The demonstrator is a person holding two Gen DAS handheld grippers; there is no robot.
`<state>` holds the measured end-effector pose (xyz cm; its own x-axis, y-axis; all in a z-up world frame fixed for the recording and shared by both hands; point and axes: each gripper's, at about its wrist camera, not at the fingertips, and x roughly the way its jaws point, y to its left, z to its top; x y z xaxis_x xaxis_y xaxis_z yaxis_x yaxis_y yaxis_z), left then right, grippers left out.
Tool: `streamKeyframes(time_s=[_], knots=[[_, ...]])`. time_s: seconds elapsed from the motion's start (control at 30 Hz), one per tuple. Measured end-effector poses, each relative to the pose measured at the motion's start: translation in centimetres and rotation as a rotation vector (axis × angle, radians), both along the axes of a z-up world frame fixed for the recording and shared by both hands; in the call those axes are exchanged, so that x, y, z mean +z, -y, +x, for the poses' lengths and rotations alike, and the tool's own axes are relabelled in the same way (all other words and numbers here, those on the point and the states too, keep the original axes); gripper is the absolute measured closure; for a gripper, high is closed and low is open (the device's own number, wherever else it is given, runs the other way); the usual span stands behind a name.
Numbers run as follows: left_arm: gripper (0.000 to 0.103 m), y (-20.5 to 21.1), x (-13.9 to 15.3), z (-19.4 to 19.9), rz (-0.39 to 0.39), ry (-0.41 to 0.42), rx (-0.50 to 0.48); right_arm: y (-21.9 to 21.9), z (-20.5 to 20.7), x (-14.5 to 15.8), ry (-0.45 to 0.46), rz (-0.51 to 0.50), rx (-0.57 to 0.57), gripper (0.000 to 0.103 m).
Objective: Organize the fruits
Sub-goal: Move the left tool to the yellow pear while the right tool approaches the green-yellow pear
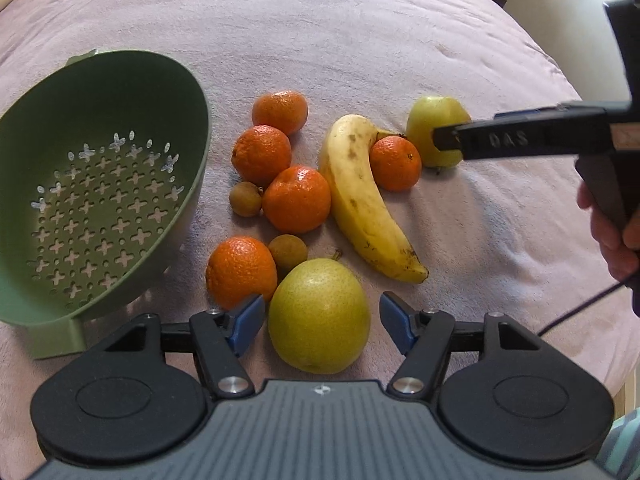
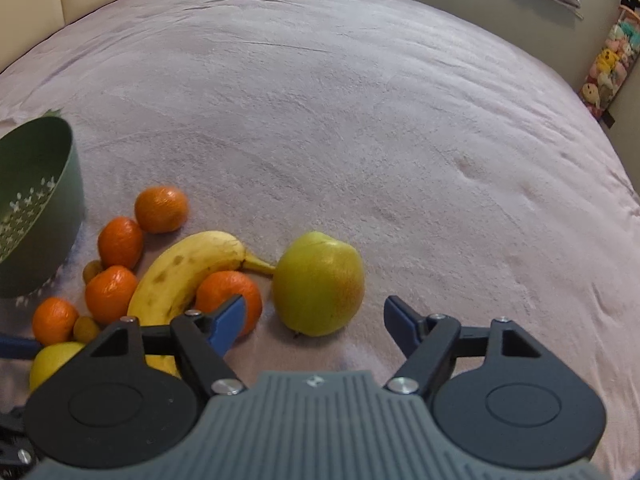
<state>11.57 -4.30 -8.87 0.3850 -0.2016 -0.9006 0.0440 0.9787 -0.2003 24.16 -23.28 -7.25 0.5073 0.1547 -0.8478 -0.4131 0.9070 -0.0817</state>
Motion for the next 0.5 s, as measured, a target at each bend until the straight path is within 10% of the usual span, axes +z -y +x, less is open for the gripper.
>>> streamKeyframes(time_s=[0.5], knots=[[0.021,1.9,-0.4,1.4,0.100,-0.042,-0.074,-0.2,2.8,-2.4,-0.073,0.030,-0.064,0.036]])
